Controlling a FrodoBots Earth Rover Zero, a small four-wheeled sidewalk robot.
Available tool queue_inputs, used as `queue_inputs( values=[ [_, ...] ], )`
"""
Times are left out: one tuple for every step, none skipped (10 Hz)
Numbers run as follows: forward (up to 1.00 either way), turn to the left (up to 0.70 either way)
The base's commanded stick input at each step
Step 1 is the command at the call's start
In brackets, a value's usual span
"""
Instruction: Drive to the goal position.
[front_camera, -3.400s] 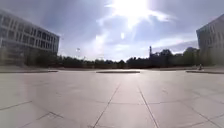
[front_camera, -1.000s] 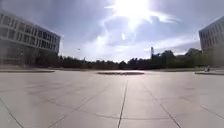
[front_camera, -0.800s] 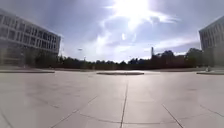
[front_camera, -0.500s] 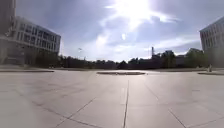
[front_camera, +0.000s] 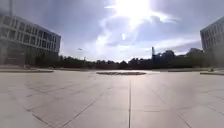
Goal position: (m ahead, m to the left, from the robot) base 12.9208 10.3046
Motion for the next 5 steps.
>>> queue_inputs(
  values=[
    [0.50,0.00],
    [0.50,-0.29],
    [0.50,-0.50],
    [0.50,-0.24],
    [0.50,-0.02]
  ],
)
